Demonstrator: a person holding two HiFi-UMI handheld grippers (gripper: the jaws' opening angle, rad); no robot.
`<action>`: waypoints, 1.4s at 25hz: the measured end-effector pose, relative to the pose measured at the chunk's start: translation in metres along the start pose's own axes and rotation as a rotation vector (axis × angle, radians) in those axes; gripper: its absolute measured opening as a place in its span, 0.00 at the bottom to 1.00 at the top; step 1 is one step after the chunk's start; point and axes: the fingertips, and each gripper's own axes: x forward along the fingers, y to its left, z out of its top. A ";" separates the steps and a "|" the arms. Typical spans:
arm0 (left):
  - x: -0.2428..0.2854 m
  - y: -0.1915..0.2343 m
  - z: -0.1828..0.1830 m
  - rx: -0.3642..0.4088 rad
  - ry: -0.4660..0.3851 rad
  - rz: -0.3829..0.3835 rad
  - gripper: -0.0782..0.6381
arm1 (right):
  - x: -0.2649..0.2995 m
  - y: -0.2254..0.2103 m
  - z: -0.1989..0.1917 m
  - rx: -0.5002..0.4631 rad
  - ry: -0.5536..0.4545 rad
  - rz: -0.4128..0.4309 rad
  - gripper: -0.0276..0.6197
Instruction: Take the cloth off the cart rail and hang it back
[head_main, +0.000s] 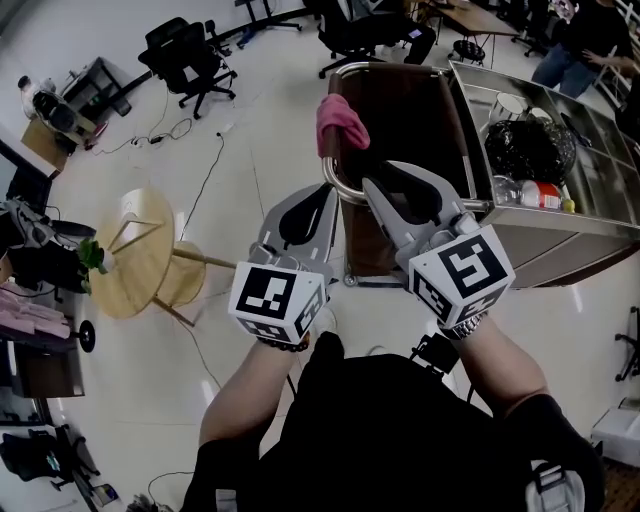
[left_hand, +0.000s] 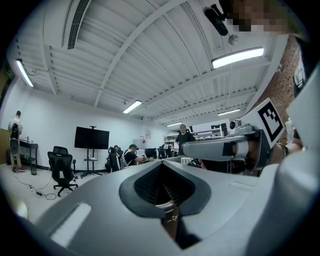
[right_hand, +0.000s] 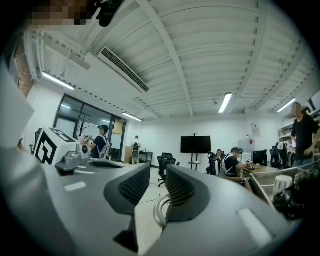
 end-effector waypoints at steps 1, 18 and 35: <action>0.003 0.011 0.003 -0.002 0.000 -0.003 0.11 | 0.012 -0.002 0.003 0.007 0.001 -0.002 0.19; 0.098 0.163 -0.029 -0.074 0.040 -0.089 0.11 | 0.185 -0.097 -0.072 0.115 0.236 -0.101 0.29; 0.155 0.211 -0.084 -0.131 0.062 -0.140 0.11 | 0.236 -0.130 -0.184 0.181 0.526 -0.107 0.25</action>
